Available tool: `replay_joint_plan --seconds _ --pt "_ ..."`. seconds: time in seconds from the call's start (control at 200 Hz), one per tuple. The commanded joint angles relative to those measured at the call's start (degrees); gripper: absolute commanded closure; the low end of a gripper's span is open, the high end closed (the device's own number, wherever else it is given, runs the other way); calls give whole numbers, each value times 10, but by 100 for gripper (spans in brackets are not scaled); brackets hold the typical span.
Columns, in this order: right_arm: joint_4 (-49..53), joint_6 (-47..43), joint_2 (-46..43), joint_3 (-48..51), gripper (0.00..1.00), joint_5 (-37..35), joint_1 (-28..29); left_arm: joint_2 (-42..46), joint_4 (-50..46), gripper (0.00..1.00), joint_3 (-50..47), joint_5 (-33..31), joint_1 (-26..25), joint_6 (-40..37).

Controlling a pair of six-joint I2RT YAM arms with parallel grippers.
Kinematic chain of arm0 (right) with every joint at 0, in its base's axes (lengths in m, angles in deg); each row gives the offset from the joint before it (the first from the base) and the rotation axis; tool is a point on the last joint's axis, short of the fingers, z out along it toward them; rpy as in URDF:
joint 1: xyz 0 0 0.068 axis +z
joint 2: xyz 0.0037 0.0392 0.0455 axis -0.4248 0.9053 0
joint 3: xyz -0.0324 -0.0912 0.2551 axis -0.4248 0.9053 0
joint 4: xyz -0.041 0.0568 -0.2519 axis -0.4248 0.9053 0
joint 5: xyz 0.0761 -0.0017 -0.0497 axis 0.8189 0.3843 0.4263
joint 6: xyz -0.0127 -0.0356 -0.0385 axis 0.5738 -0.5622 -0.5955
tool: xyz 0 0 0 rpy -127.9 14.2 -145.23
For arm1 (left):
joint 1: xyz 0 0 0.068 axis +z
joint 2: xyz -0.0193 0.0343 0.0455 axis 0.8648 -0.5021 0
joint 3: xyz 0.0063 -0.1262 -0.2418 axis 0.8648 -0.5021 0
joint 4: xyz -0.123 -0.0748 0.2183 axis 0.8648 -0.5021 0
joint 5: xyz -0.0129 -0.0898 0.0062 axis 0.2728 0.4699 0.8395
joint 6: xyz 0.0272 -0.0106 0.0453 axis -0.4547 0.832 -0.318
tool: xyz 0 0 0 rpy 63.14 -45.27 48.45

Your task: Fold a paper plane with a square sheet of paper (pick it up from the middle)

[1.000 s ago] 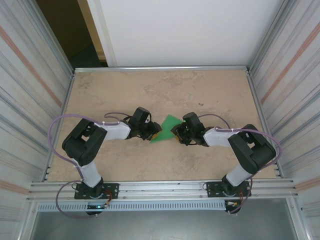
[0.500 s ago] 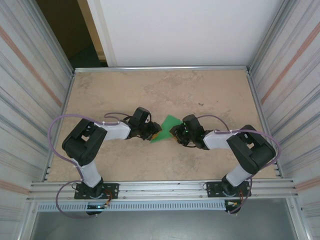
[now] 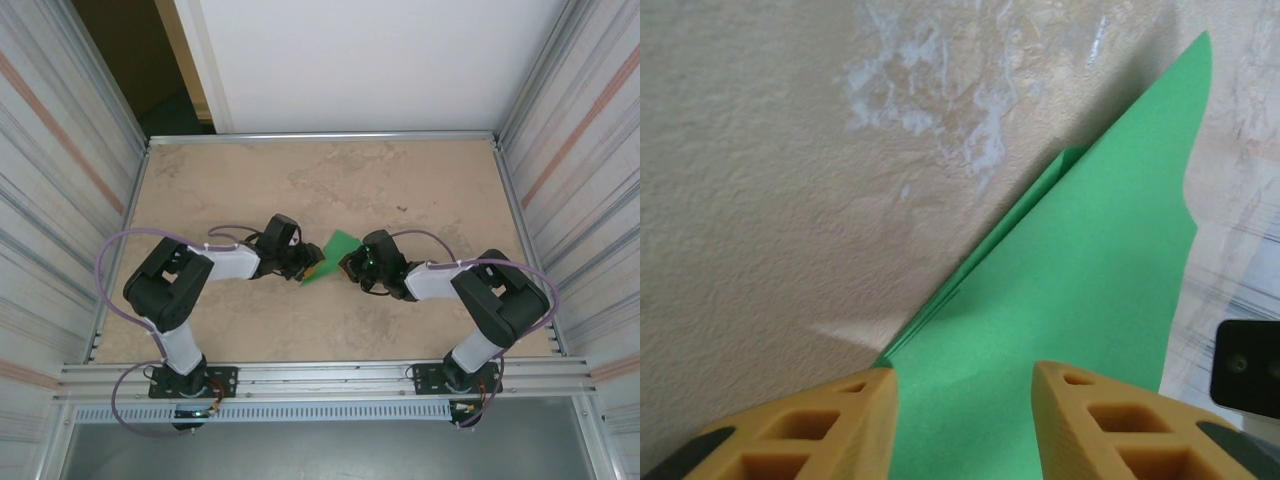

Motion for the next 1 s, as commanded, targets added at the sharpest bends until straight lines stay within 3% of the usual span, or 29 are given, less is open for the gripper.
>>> replay_joint_plan --seconds 0.0,0.215,0.451,0.832,0.992 --pt "-2 3 -1 11 96 -19 -3 12 -48 53 -18 13 13 -30" --pt "65 -21 -37 -3 97 -15 -22 57 -59 42 23 45 24 -183" --pt "180 -39 -73 -29 97 17 -62 94 -52 37 34 61 18 -362" --pt "215 -38 -89 -47 94 94 -116 86 -42 33 35 -76 -71 -587" --pt "224 -35 -94 -55 94 114 -123 83 -14 35 27 -89 -116 -716"
